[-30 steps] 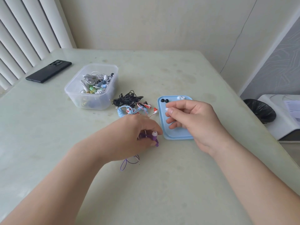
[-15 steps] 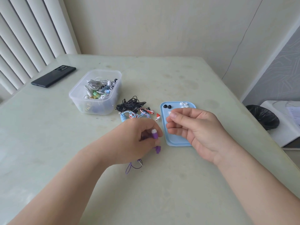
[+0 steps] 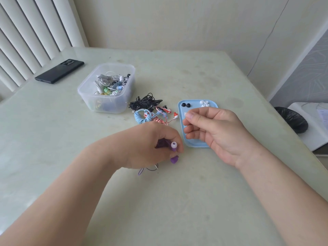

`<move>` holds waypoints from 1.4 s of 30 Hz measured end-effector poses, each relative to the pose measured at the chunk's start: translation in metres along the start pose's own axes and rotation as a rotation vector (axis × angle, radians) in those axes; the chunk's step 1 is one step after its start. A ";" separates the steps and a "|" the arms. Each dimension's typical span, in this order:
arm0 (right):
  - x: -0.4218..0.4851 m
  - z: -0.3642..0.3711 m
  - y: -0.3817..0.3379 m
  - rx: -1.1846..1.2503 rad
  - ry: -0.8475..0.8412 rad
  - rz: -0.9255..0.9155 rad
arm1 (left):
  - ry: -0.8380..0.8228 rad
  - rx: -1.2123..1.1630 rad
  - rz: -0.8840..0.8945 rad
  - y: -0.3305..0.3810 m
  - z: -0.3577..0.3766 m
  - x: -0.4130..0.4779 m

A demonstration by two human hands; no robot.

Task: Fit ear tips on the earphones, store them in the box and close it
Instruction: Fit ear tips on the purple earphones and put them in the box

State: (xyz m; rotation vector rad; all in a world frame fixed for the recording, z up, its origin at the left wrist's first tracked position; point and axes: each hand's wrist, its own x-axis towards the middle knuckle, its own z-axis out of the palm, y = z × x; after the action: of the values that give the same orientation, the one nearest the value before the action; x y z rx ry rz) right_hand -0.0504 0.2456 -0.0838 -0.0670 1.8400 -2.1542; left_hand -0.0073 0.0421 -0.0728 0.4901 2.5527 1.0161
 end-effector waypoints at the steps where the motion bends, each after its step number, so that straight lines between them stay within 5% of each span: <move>1: 0.000 0.000 0.000 -0.004 -0.001 0.002 | -0.012 -0.018 -0.013 0.002 0.000 0.000; 17: -0.004 0.003 -0.002 -0.002 -0.037 0.010 | 0.083 0.073 0.038 -0.005 0.004 0.003; 21: -0.003 0.001 -0.003 0.041 -0.051 0.028 | 0.355 -0.195 0.078 -0.009 0.010 0.011; 27: -0.002 0.002 -0.003 0.091 -0.066 0.060 | 0.508 -0.609 0.132 -0.005 0.012 0.015; 42: -0.004 0.005 -0.003 0.122 -0.129 0.062 | 0.565 -0.579 0.125 -0.005 0.016 0.019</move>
State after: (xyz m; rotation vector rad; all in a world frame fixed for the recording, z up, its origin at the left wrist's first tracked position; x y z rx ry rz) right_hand -0.0461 0.2421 -0.0790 -0.1175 1.6162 -2.1608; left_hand -0.0185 0.0564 -0.0907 0.2152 2.4931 2.0933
